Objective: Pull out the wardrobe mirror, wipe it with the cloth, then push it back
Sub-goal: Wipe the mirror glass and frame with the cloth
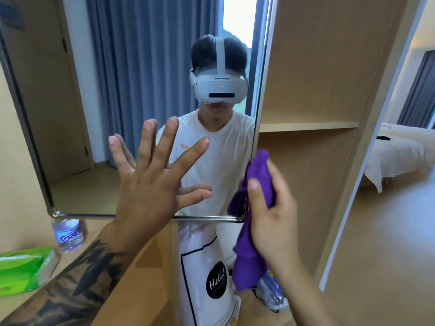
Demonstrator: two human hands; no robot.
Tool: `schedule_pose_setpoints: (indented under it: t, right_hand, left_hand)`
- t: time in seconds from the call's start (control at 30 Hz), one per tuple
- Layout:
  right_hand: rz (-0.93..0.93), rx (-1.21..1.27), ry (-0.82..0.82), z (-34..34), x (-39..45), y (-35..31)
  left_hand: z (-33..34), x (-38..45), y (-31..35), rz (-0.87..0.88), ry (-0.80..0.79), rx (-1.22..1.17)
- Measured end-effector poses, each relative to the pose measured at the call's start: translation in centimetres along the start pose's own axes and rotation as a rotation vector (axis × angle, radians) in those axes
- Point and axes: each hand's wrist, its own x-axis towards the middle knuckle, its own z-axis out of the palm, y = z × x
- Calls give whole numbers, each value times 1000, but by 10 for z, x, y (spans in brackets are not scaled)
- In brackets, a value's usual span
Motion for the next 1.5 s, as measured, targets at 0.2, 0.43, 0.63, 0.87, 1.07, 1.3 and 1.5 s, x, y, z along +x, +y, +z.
schedule_pose_setpoints:
  t: [0.2,0.43,0.63,0.87,1.07,1.3,1.5]
  right_hand:
    - [54,-30,-10,-3,-14,-1]
    - [-123,-48,20,3,46,-32]
    - [9,-84,-32,-4,-35,14]
    - [-126,-92,33,2,31,-25]
    - [-119,-108,9,-2,13,-8]
    - [37,-221,-27,-9,-45,26]
    - [-134,-109,51,2,26,-15]
  left_hand:
    - [1,0,-2,5,25,-12]
    - [0,1,-1,5,27,-36]
    - [0,0,-2,6,39,-45]
    - [0,1,-2,7,27,-49]
    - [2,0,-2,3,42,-43]
    - [2,1,0,-9,48,-59]
    - [1,1,0,-10,43,-61]
